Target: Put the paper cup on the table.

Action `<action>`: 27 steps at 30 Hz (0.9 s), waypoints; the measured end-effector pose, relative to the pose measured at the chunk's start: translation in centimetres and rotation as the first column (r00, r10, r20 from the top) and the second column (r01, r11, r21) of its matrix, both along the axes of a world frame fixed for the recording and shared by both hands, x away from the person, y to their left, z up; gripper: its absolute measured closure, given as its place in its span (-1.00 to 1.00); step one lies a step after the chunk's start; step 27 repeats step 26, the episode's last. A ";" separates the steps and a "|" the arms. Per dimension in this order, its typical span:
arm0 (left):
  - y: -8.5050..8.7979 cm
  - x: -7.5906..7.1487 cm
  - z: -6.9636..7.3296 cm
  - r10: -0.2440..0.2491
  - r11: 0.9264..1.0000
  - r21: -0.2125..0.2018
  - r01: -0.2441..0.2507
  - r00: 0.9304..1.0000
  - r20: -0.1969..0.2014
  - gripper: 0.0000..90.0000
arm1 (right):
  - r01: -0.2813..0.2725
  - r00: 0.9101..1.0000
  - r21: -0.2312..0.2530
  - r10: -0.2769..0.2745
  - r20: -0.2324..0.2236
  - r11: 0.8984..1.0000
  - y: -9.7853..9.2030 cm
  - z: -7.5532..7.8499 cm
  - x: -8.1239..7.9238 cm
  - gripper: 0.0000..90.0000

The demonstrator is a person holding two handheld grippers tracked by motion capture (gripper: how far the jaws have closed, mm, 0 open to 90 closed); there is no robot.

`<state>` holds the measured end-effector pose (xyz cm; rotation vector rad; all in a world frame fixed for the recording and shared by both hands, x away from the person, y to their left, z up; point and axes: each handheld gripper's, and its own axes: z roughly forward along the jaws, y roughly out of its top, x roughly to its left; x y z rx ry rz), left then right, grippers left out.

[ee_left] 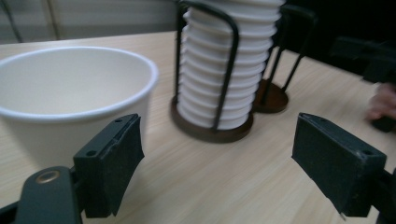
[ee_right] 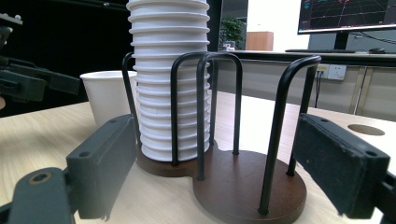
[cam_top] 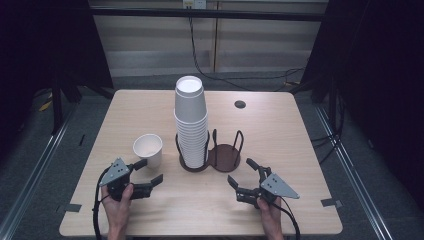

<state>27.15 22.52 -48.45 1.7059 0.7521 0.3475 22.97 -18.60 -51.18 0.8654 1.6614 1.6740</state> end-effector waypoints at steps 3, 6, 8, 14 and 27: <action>-0.9 -0.4 -0.7 0.004 1.000 -0.011 -0.004 1.000 0.026 -0.65 | 0.000 1.000 0.000 0.000 0.000 1.000 0.0 0.0 0.0 -0.71; -2.0 -0.7 -1.2 -0.024 1.000 -0.014 0.025 0.999 0.034 -0.65 | 0.000 1.000 0.000 0.000 0.000 1.000 0.0 0.0 0.0 -0.72; -2.7 -0.9 -1.2 -0.039 0.999 -0.009 0.040 0.997 0.068 -0.65 | 0.000 1.000 0.000 0.000 -0.001 1.000 0.0 0.0 0.0 -0.72; -4.4 -2.1 -1.6 -0.037 0.999 -0.022 0.040 0.992 0.117 -0.65 | 0.000 1.000 0.001 0.000 -0.001 1.000 0.0 0.0 0.0 -0.71; -5.2 -3.5 -2.5 -0.016 0.995 -0.094 0.043 0.963 0.271 -0.65 | 0.005 1.000 0.001 -0.005 -0.004 1.000 0.0 0.0 0.0 -0.71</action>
